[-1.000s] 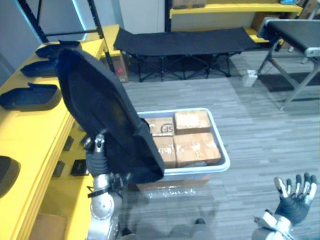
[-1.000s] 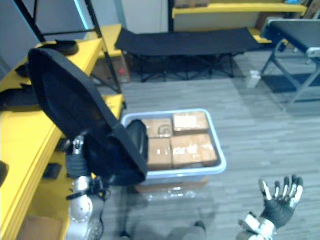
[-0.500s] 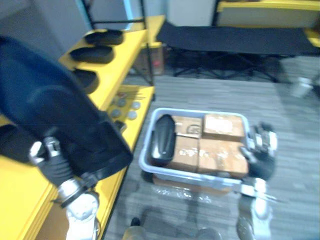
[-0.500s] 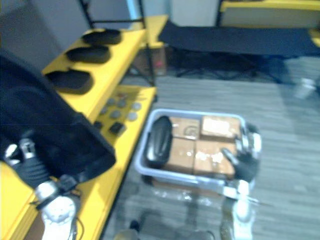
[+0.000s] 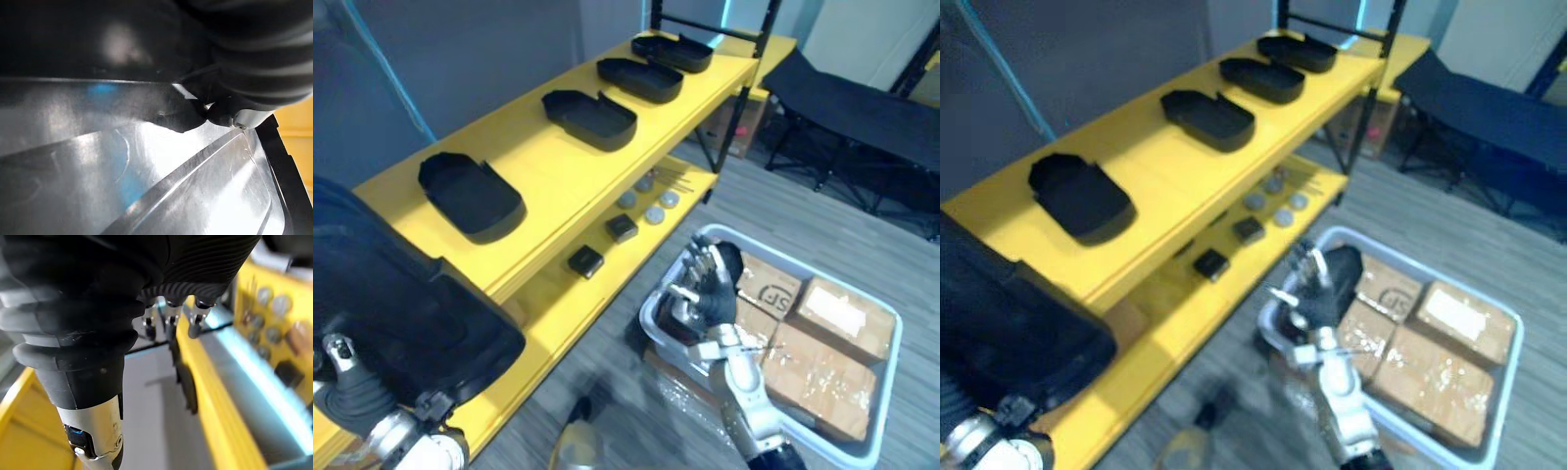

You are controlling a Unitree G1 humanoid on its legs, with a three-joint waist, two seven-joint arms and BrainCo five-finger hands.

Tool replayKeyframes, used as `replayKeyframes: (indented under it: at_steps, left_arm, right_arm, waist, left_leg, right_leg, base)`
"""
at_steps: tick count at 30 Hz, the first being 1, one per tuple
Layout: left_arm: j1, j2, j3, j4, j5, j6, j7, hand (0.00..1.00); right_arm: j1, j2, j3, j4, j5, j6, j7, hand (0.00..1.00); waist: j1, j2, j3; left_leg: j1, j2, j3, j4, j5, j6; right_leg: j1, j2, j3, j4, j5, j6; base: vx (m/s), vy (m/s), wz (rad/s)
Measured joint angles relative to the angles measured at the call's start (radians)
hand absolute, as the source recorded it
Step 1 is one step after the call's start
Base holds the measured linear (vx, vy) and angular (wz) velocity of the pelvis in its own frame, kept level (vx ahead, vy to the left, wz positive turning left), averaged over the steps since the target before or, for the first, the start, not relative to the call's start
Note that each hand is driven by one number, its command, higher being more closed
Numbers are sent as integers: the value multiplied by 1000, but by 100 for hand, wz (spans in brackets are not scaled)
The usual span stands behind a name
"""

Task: Walk over and take plastic housings, then place them on the shelf

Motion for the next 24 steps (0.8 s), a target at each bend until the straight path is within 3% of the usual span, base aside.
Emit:
replayKeyframes:
  at_steps: [2, 5, 11, 15, 17, 19, 21, 24]
  left_arm:
    - [1, -14, 0, 0, -21, -1, -2, 100]
    - [-22, -29, -9, 3, -79, 2, -15, 100]
    - [-9, -36, -49, 3, -129, 13, -9, 100]
    - [-39, -22, -53, 0, -119, 14, -14, 100]
    - [-62, -4, -71, 0, -119, 14, -30, 100]
    - [-112, 51, -116, 1, -110, 15, -87, 100]
    - [-177, 93, -156, 3, -104, 15, -110, 100]
    - [-251, 118, -162, 3, -59, 2, -106, 100]
  right_arm:
    - [30, -5, -41, -2, 2, 0, 16, 0]
    - [102, -2, -112, -33, 4, 1, 35, 0]
    - [133, -2, -116, -35, 1, -7, 60, 0]
    - [121, -2, -108, -35, -10, -9, 62, 0]
    - [113, -3, -109, -37, -30, -14, 62, 0]
    - [119, -3, -118, -38, -44, -25, 62, 0]
    - [110, -5, -156, -40, -62, -43, 65, 0]
    - [41, -18, -215, -40, -82, -84, 66, 0]
  waist:
    - [-8, -3, 2]
    - [-29, -35, 22]
    - [-23, -44, 35]
    - [-31, -52, 37]
    - [-57, -51, 39]
    - [-98, -58, 45]
    - [-116, -51, 72]
    - [-107, -46, 126]
  left_leg:
    - [-24, -1, 9, 21, 5, 5]
    - [-89, 3, 173, 52, 64, 55]
    - [-78, 10, 182, 32, 84, 52]
    - [-100, 3, 220, 3, 111, 76]
    - [-135, -22, 194, 2, 122, 91]
    - [-151, -79, 137, -19, 145, 101]
    - [-153, -101, 105, -24, 174, 94]
    - [-179, -94, 116, -8, 176, 96]
  right_leg:
    - [2, 6, -17, -1, -8, -11]
    - [8, 14, -71, -3, -13, -20]
    - [26, 26, -66, 7, -41, -35]
    - [-17, 31, 12, 28, -76, -44]
    - [-65, 57, 130, 73, -137, -88]
    - [-97, 65, 239, 156, -196, -160]
    - [-117, 62, 280, 227, -183, -138]
    - [-149, 59, 276, 246, -185, -134]
  base:
    - [-51, -2, 29]
    - [-78, 17, 64]
    - [-93, 8, 19]
    - [-86, 19, 23]
    - [-79, 8, 65]
    - [11, 5, 95]
    - [29, 37, 76]
    - [-39, 22, 7]
